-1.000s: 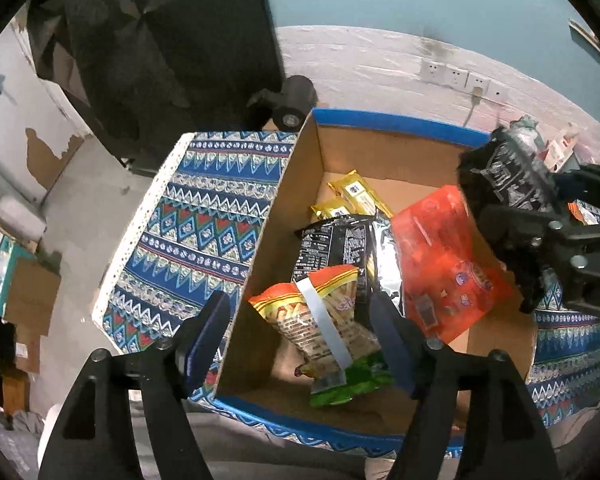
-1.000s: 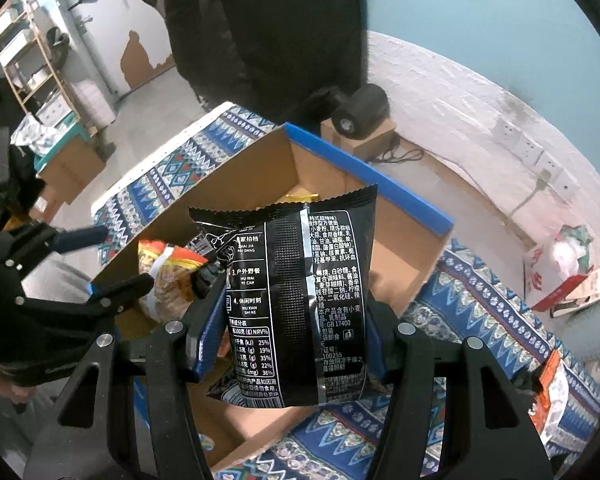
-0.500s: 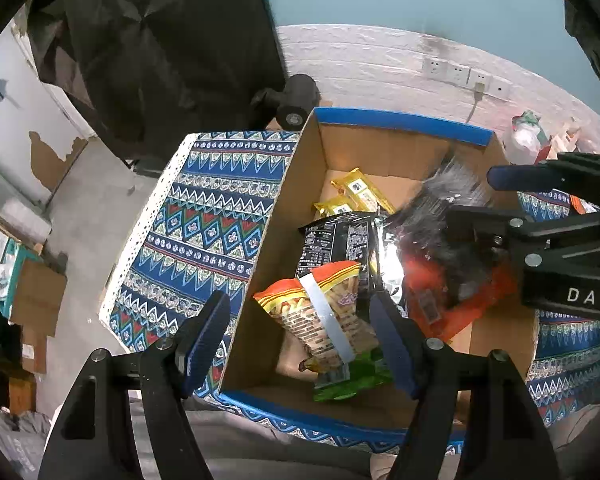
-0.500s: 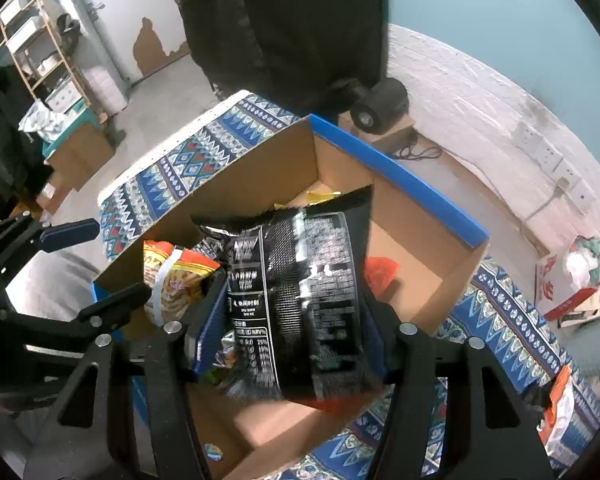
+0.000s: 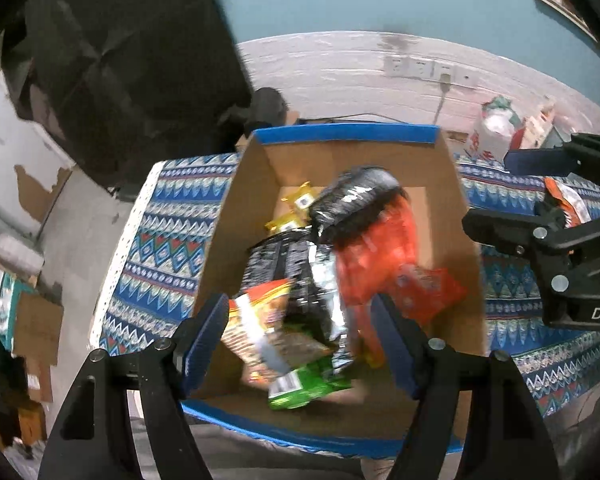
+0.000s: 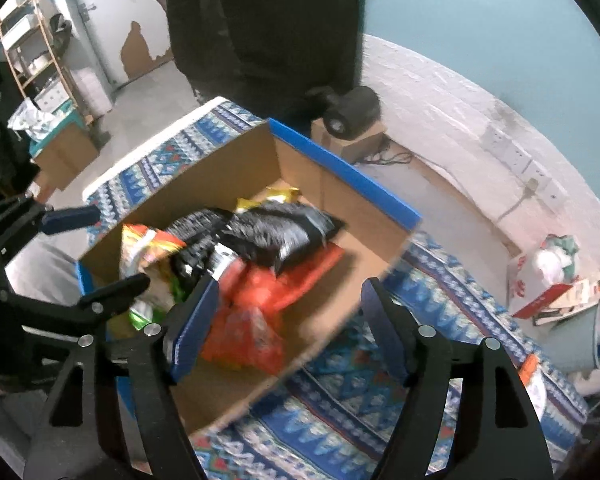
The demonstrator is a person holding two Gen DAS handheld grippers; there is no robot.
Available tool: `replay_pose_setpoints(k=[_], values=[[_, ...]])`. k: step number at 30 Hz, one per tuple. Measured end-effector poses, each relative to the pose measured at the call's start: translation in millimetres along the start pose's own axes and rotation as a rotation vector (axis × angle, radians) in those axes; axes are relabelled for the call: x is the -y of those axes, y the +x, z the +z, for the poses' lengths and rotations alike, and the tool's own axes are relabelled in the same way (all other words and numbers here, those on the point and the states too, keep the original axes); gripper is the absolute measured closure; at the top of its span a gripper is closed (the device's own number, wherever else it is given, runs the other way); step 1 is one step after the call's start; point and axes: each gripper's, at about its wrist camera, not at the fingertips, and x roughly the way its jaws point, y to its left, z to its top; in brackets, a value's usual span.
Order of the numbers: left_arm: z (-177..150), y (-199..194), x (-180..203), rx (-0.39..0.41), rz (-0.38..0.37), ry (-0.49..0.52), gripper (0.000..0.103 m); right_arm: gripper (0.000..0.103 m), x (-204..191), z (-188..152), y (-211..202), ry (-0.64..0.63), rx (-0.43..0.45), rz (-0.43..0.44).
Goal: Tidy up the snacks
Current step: 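Move both tools back toward the orange chip bag on the cloth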
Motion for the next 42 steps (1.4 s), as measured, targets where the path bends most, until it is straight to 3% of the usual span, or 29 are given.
replay_pose_setpoints(k=[24, 33, 42], values=[[23.0, -20.9, 145.3, 0.044, -0.058, 0.257, 0.024, 0.029, 130.4, -85.7, -65.4, 0.169, 0.01, -0.179], [28.6, -3.7, 193.7, 0.015, -0.089, 0.316, 0.023, 0.029, 172.7, -117.7, -70.8, 0.226, -0.026, -0.238], [34.8, 22.5, 229.1, -0.028, -0.104, 0.342, 0.023, 0.029, 222.8, -156.9, -53.2, 0.3, -0.117, -0.311]])
